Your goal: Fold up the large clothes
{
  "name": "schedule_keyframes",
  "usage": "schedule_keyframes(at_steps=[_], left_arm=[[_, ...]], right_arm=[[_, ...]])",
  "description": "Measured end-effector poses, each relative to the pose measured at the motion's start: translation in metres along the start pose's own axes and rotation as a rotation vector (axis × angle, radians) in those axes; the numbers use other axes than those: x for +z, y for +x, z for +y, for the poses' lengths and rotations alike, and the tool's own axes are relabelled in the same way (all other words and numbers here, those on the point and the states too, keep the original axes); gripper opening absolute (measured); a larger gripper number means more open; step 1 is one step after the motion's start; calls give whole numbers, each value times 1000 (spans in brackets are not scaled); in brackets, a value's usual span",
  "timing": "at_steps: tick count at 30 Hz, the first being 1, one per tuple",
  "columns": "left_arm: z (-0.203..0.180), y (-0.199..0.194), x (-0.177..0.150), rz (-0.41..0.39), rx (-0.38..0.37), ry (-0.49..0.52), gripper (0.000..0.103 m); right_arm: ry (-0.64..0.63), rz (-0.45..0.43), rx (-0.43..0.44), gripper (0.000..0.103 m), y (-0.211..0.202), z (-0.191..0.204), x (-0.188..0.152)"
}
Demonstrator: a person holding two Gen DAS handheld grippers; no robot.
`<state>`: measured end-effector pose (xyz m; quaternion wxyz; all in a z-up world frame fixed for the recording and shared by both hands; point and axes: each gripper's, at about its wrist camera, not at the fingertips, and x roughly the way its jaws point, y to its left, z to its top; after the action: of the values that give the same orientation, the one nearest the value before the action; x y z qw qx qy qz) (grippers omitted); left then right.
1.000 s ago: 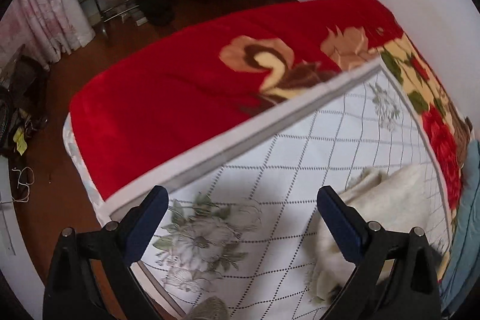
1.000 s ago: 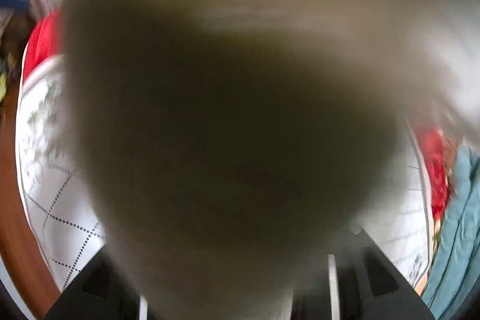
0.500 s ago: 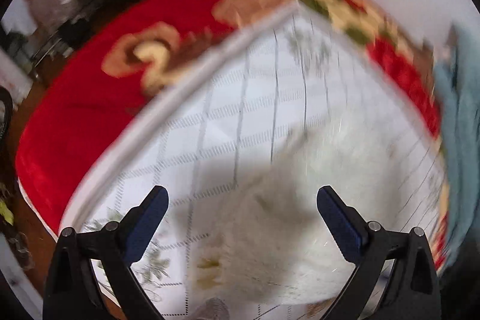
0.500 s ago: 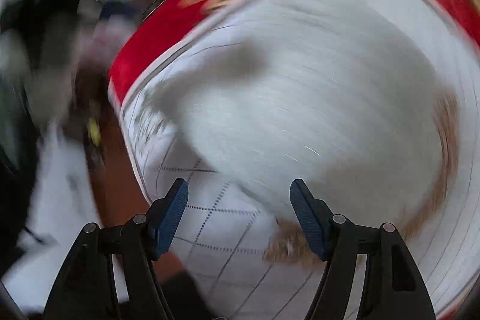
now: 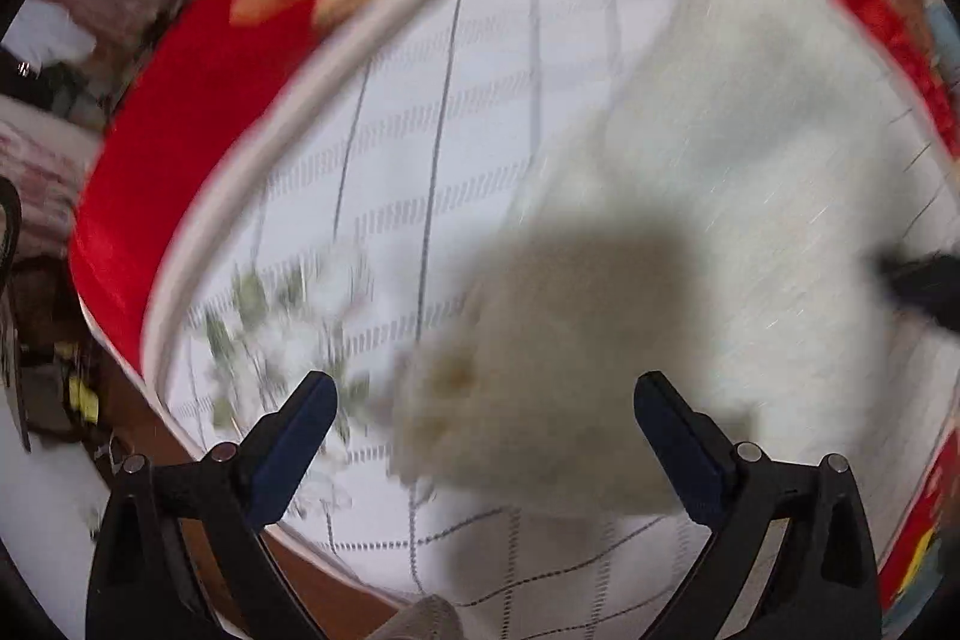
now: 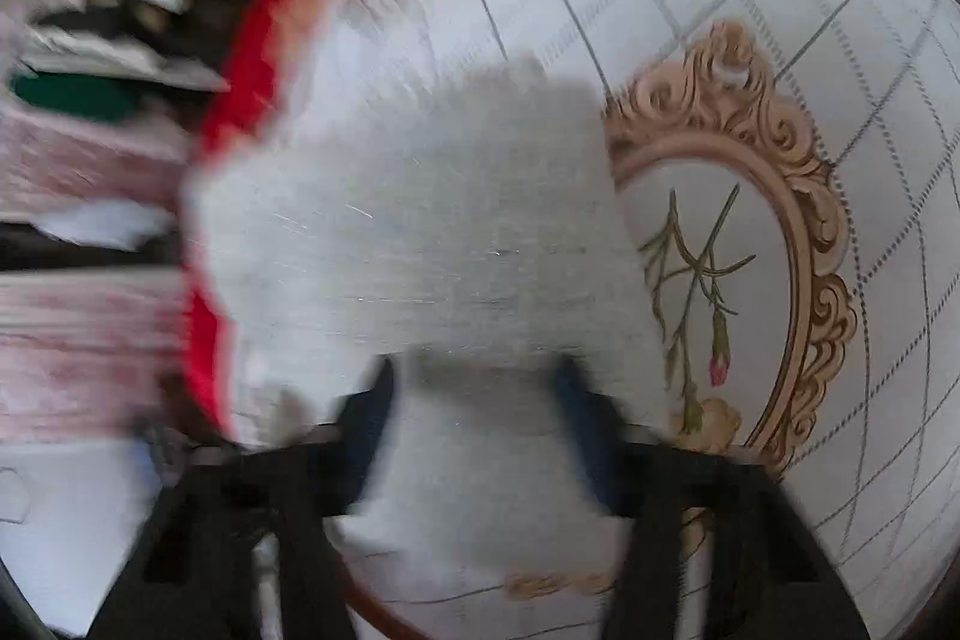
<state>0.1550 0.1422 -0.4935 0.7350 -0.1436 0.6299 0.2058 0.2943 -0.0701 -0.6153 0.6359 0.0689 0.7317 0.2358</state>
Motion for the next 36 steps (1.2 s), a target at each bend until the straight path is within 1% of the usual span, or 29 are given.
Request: schedule_keyframes(at_steps=[1,3,4,6,7,8,9,11,12,13,14,15,17,18,19,20,21,22,23,24,25,26,28,29,31,32,33,34,36], left_arm=[[-7,-13,13,-35,-25,2,102],[-21,-28,38,-85,-70,13,102],[-32,-30,56,-109,-95,14,102],[-49,-22,81,-125,-96,12,102],[-59,-6,100,-111,-96,17,102],[-69,9,110,-84,-68,15,102],[-72,27,117,-58,-72,16,102],[-70,65,126,21,-70,20,103],[-67,77,128,45,-95,10,103],[-62,88,129,58,-136,-16,103],[-57,94,130,63,-169,-36,103],[-53,94,130,64,-191,-51,103],[-44,85,129,54,-214,-77,103],[-40,74,126,31,-217,-81,103],[-35,61,121,4,-204,-78,103],[-31,47,115,-21,-203,-76,103],[-24,33,106,-43,-214,-81,103],[-17,21,96,-58,-218,-90,103],[-10,13,86,-71,-212,-97,103],[-1,6,76,-82,-202,-103,103],[6,4,66,-83,-198,-109,103],[10,4,61,-81,-197,-115,103],[20,15,44,-60,-218,-128,103],[18,24,46,-45,-228,-132,102],[19,47,39,5,-296,-132,102],[17,53,38,26,-325,-124,102],[13,64,40,46,-361,-110,102],[9,71,40,65,-383,-93,102],[3,79,42,72,-394,-75,101]], right_arm=[[38,24,1,42,8,-3,6],[59,62,0,41,1,0,17],[60,56,2,41,-9,1,21],[74,4,31,41,-33,2,24],[74,-26,48,41,-45,3,26],[74,-47,64,41,-52,3,29],[73,-52,88,41,-55,3,32],[81,-41,127,41,-46,2,42],[87,-21,136,41,-33,1,49],[91,-9,130,41,-18,1,55],[77,4,104,41,-2,2,61],[58,-1,74,41,4,7,64],[43,-5,66,43,7,10,73],[39,16,85,43,4,11,77],[38,32,119,43,-1,9,78],[41,41,168,44,-8,4,79],[46,39,221,49,-18,-4,74],[51,33,253,59,-25,-13,69],[52,28,263,90,-30,-26,61],[43,27,273,103,-29,-37,55],[39,35,287,103,-26,-45,49],[55,82,338,103,-12,-61,40],[90,159,419,103,17,-80,30],[84,190,464,103,33,-83,26],[56,251,541,103,65,-80,24],[36,261,590,103,75,-73,24],[11,258,618,103,82,-64,26],[-18,248,627,103,86,-53,29],[-63,230,617,102,89,-36,32]])
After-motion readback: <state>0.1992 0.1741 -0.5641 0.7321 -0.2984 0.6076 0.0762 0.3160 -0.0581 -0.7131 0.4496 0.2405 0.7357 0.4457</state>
